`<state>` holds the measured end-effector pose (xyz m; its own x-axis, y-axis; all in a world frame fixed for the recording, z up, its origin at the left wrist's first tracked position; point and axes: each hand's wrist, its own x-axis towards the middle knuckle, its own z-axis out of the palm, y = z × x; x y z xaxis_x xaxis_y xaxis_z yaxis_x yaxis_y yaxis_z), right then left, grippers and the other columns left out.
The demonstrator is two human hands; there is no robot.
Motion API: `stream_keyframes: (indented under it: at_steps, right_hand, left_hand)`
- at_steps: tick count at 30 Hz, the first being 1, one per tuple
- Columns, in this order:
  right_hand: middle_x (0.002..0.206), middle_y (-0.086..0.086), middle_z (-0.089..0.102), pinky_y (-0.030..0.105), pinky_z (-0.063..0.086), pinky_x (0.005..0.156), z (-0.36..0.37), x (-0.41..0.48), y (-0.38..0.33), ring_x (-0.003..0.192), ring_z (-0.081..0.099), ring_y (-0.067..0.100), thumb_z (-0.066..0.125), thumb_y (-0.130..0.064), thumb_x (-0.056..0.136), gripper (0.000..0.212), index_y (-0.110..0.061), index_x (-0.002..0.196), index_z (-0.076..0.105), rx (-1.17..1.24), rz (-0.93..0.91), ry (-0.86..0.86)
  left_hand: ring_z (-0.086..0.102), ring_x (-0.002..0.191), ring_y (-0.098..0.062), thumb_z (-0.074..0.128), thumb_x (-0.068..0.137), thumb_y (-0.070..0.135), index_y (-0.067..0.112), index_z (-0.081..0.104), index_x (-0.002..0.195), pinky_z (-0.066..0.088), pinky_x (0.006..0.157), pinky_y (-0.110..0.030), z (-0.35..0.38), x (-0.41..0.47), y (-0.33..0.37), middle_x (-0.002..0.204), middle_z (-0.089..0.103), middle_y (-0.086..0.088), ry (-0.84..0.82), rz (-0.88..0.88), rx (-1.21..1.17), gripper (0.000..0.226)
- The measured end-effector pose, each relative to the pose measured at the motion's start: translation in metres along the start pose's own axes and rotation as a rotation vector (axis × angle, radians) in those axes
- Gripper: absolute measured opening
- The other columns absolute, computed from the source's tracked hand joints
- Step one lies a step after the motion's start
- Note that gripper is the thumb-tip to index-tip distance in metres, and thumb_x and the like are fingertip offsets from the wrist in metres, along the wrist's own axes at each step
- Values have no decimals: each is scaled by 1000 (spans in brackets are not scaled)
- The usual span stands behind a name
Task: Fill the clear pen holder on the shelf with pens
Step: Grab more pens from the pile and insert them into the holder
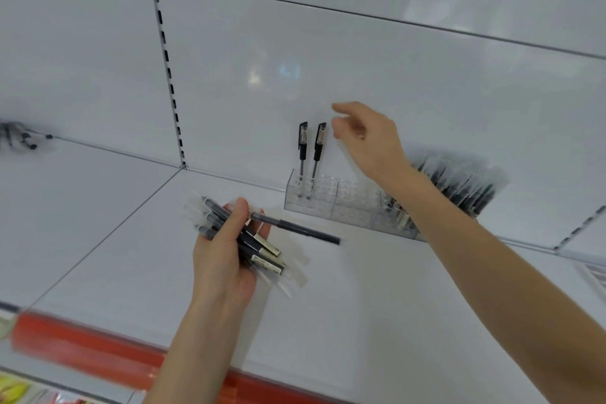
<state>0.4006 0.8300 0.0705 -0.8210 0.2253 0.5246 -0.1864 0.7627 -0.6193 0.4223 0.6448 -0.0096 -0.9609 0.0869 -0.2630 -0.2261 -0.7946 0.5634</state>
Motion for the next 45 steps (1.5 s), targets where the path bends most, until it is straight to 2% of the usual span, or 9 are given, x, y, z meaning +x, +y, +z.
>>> stream_keyframes:
  at_steps: [3, 6, 10, 16, 22, 26, 30, 36, 45]
  right_hand:
    - [82, 2, 71, 29, 54, 79, -21, -36, -13, 77, 67, 13, 53, -30, 90, 24, -9, 88, 65, 67, 151, -201]
    - [81, 0, 73, 21, 54, 68, -33, -68, -19, 68, 67, 7, 56, -34, 87, 24, -13, 87, 67, 150, 300, -507]
    - [78, 0, 73, 16, 50, 58, -35, -86, -18, 65, 66, 6, 63, -20, 84, 12, -12, 90, 69, 206, 301, -547]
    - [79, -6, 68, 23, 57, 65, -35, -98, -13, 73, 70, 14, 65, -9, 83, 12, -11, 95, 65, 204, 328, -628]
    - [85, 13, 64, 31, 59, 65, -57, -86, -4, 67, 70, 22, 55, 7, 83, 20, -9, 92, 46, 458, 455, -121]
    - [83, 7, 69, 32, 57, 77, -83, -55, 7, 84, 67, 23, 55, -12, 88, 6, -9, 86, 51, 295, 369, 112]
    - [78, -4, 61, 36, 53, 83, -90, -29, 21, 78, 60, 15, 62, -22, 84, 10, -19, 77, 55, 1, 223, 194]
    - [78, -4, 51, 8, 41, 62, -80, -24, 39, 67, 55, 5, 60, -9, 82, 47, -14, 124, 39, -133, 140, 181]
    - [96, 2, 64, 38, 46, 84, -76, -32, 55, 95, 56, 21, 45, -25, 93, 25, -8, 106, 58, -437, 71, 57]
  left_hand:
    - [65, 70, -11, 61, 86, 7, 12, 55, 81, 58, 63, -24, 6, -1, -1, 72, 62, 2, -12, 14, -37, 9]
    - [64, 73, -12, 60, 86, 7, 12, 55, 84, 58, 65, -24, 12, -3, -7, 80, 61, -3, -50, 12, 2, 8]
    - [67, 64, -10, 57, 86, 6, 11, 56, 79, 57, 63, -25, 21, -10, -18, 70, 68, -1, -182, 23, 116, 9]
    - [70, 82, -16, 59, 83, 11, 11, 61, 87, 58, 70, -30, 26, -17, -27, 85, 72, -6, -322, 1, 246, 4]
    - [67, 63, -9, 60, 86, 16, 14, 60, 85, 57, 60, -24, 24, -17, -30, 66, 66, 3, -238, -46, 272, 2]
    - [55, 52, -8, 60, 88, 20, 11, 58, 83, 56, 56, -24, 23, -17, -34, 62, 54, 2, -219, -95, 313, 10]
    - [55, 53, -10, 57, 90, 14, 9, 58, 82, 56, 54, -26, 26, -18, -37, 63, 53, -2, -206, -164, 286, 10]
    - [61, 56, -11, 56, 89, 9, 10, 60, 87, 60, 64, -34, 24, -16, -38, 58, 59, 0, -230, -164, 293, 5]
    - [69, 67, -14, 58, 86, 8, 5, 63, 84, 59, 62, -29, 25, -15, -39, 66, 70, -2, -262, -153, 314, 6]
